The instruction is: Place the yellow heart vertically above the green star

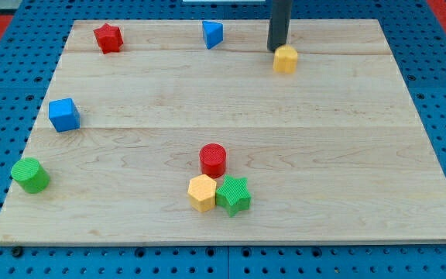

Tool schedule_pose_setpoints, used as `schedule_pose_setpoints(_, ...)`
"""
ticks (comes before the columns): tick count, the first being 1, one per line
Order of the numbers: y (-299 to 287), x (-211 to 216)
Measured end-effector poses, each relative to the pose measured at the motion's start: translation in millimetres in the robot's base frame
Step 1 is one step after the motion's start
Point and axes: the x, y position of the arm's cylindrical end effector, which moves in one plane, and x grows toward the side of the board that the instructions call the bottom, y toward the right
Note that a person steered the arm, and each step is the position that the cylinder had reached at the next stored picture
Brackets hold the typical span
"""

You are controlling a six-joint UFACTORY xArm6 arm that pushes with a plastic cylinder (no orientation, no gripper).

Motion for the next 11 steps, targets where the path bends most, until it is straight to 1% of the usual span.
schedule_pose_setpoints(1, -2.6, -28.8)
schedule_pose_setpoints(2, 22.3, 19.1)
schedule_pose_setpoints(3, -19.8, 83.9)
schedule_pose_setpoints(4, -28.3, 100.4)
schedule_pose_setpoints(5, -51.3, 48.4)
schedule_pose_setpoints(6, -4.1, 120.3)
schedule_pose_setpoints(7, 0.8, 139.9)
schedule_pose_setpoints(8, 62.7, 147.7)
schedule_pose_setpoints(9, 25.0, 197.6)
schedule_pose_setpoints(10, -60.4, 187.8)
schedule_pose_setpoints(11, -51.8, 164.5)
